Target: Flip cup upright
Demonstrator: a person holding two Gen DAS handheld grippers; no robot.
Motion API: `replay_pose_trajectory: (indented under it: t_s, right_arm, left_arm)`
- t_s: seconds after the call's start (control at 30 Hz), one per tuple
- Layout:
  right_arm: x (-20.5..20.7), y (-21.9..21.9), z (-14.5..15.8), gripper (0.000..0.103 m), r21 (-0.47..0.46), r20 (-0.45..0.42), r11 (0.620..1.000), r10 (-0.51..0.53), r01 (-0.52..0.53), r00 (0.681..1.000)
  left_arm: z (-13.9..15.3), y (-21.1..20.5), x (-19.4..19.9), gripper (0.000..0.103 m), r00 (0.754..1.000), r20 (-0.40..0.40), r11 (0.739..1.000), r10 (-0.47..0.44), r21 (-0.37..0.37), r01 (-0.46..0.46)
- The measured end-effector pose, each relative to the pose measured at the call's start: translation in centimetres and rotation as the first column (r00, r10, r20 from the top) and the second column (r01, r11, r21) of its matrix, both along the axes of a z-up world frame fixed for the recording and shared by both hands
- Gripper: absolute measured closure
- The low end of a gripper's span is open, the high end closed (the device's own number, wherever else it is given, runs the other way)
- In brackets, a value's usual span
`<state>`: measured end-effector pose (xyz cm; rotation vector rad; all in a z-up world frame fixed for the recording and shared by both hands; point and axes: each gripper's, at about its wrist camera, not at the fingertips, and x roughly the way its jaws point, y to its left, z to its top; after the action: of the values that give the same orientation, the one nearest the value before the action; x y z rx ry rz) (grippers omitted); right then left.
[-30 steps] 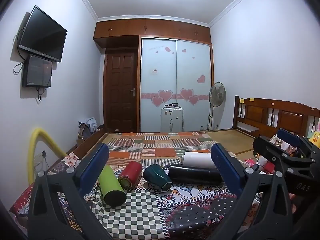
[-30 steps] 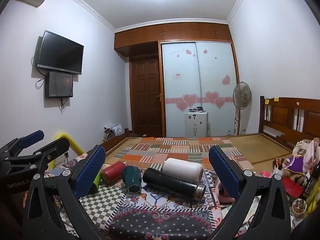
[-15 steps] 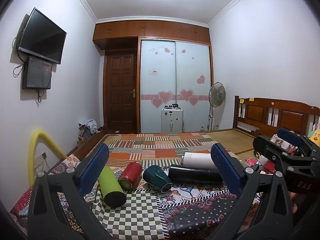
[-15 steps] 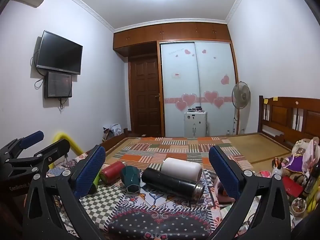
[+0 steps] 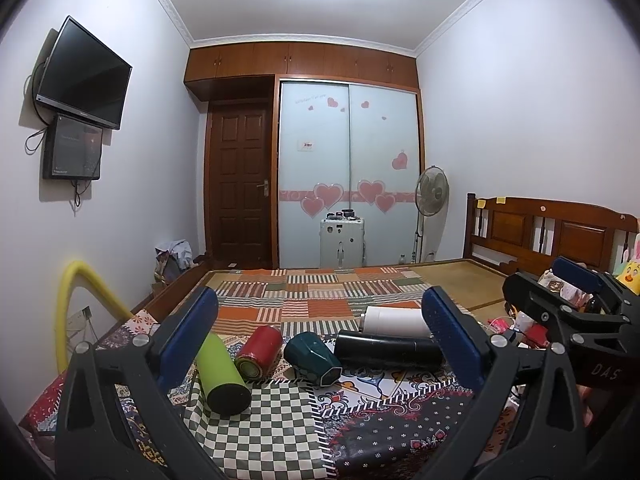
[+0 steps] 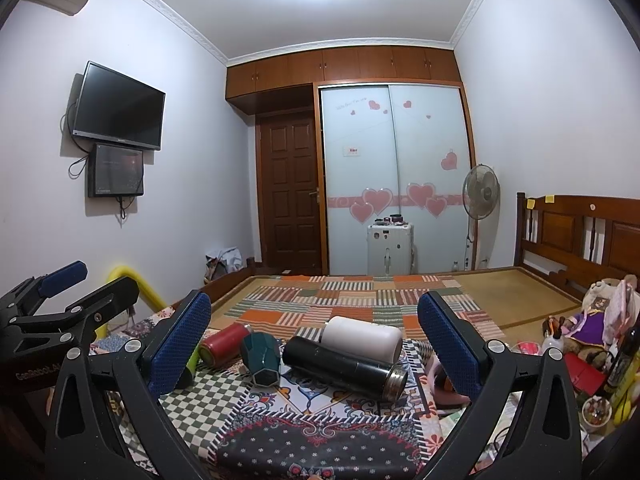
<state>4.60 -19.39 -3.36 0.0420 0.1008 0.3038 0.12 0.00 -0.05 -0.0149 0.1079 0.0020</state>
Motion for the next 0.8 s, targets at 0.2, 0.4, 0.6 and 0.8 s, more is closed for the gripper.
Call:
replay_pose_trajectory:
  t_s: [0.2, 0.4, 0.6, 0.8]
  right_arm:
    - [-0.09, -0.08, 0.06, 0.000, -0.001, 0.002, 1.000, -0.001, 0.001, 1.000]
    - [-0.08, -0.07, 0.04, 0.000, -0.001, 0.001, 1.000, 0.000, 0.000, 1.000]
    - [-0.08, -0.13, 0.06, 0.000, -0.001, 0.000, 1.000, 0.000, 0.000, 1.000]
    - [-0.11, -0.15, 0.10, 0.000, -0.001, -0.003, 1.000, -0.001, 0.001, 1.000]
  left_arm:
    - [0.07, -0.08, -0.06, 0.000, 1.000, 0.000, 1.000, -0.001, 0.000, 0.001]
    - [0.05, 0.01, -0.10, 0.000, 1.000, -0.002, 1.000, -0.001, -0.001, 0.001]
    - [0.08, 0.23, -0.07, 0.000, 1.000, -0.002, 1.000, -0.001, -0.006, 0.001]
    - [-0.02, 0.25, -0.01, 0.000, 1.000, -0.003, 1.000, -0.002, -0.003, 0.002]
